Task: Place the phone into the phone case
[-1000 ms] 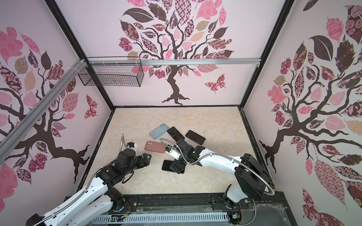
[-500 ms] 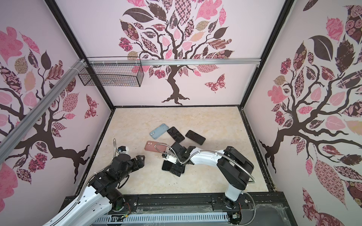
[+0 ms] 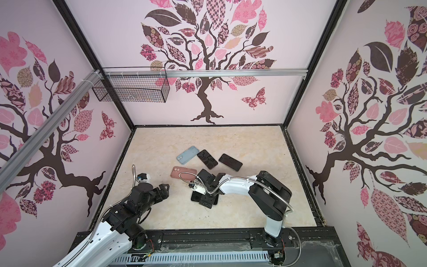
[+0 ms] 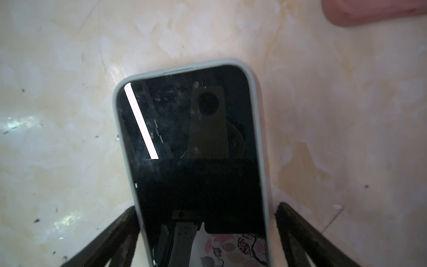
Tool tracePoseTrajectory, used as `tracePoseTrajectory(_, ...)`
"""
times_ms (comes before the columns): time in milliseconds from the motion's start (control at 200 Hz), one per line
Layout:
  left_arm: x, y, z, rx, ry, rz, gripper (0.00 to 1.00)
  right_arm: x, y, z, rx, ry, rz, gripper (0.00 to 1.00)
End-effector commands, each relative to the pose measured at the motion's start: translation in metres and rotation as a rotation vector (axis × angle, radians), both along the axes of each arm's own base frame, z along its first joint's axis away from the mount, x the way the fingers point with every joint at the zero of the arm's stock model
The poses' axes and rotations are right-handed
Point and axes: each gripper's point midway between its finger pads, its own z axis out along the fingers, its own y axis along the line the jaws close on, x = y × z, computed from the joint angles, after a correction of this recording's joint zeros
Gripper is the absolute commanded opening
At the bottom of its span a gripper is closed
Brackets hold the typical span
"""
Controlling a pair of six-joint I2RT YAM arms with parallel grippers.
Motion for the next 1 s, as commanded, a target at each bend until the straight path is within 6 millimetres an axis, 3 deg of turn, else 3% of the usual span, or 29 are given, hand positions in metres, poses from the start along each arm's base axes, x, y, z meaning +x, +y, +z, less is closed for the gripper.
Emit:
tracePoseTrajectory(0,-0.001,0.006,-0.005,0.031,0.001,0.012,0.89,-0.003,-0.016,-0.019,-0.118,0.033,-0.045,0.87)
tracePoseTrajectory(140,0.0,0.006,-0.004,0.036,0.003,0.007,0.89,-0.001,-0.02,-0.02,-0.137,0.035,-0.099,0.71)
tracePoseTrajectory(445,0.001,0.004,0.0,0.036,-0.004,-0.002,0.89,0.009,-0.017,-0.003,-0.039,0.042,-0.274,0.55)
tracePoseTrajectory(600,0.001,0.001,0.002,0.031,-0.001,-0.017,0.89,0.033,-0.013,0.04,0.141,0.028,-0.39,0.39)
tracePoseTrajectory(680,0.001,-0.001,0.003,0.034,0.004,-0.028,0.89,0.052,-0.02,0.067,0.224,-0.008,-0.465,0.31)
tracePoseTrajectory(850,0.003,-0.006,0.006,0.032,0.005,-0.05,0.89,0.096,-0.053,0.115,0.306,-0.141,-0.636,0.2)
tracePoseTrajectory(995,0.004,-0.01,0.012,0.028,-0.001,-0.071,0.89,0.13,-0.084,0.138,0.321,-0.239,-0.765,0.18)
